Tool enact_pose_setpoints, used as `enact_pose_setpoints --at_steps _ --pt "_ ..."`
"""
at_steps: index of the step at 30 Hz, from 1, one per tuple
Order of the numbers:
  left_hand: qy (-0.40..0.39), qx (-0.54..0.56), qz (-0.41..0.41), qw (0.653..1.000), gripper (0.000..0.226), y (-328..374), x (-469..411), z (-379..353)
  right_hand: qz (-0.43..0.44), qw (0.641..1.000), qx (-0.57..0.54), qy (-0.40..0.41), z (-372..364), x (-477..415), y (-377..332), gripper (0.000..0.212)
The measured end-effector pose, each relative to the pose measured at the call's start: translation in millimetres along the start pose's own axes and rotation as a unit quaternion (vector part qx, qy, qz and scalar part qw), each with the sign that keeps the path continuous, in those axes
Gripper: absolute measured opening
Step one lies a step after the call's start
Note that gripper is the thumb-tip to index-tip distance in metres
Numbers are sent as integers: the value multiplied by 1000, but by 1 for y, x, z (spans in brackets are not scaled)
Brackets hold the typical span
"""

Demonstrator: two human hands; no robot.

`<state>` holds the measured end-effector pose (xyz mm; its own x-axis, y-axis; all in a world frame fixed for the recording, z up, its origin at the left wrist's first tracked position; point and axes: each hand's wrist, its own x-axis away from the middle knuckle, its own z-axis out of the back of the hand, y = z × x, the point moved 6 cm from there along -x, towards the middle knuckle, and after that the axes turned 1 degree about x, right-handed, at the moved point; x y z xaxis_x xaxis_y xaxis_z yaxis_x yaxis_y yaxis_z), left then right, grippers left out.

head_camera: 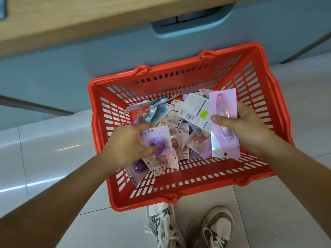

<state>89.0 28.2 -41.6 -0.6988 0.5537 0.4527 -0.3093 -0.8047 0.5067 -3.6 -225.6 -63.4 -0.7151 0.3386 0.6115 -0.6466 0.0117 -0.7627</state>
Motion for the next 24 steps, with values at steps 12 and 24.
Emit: enact_pose_setpoints --at_steps 12,24 --pt "103 575 180 791 35 -6 39 39 162 973 139 84 9 35 -65 56" --pt "142 722 194 649 47 54 48 73 -15 995 -5 -95 -32 71 -91 35"
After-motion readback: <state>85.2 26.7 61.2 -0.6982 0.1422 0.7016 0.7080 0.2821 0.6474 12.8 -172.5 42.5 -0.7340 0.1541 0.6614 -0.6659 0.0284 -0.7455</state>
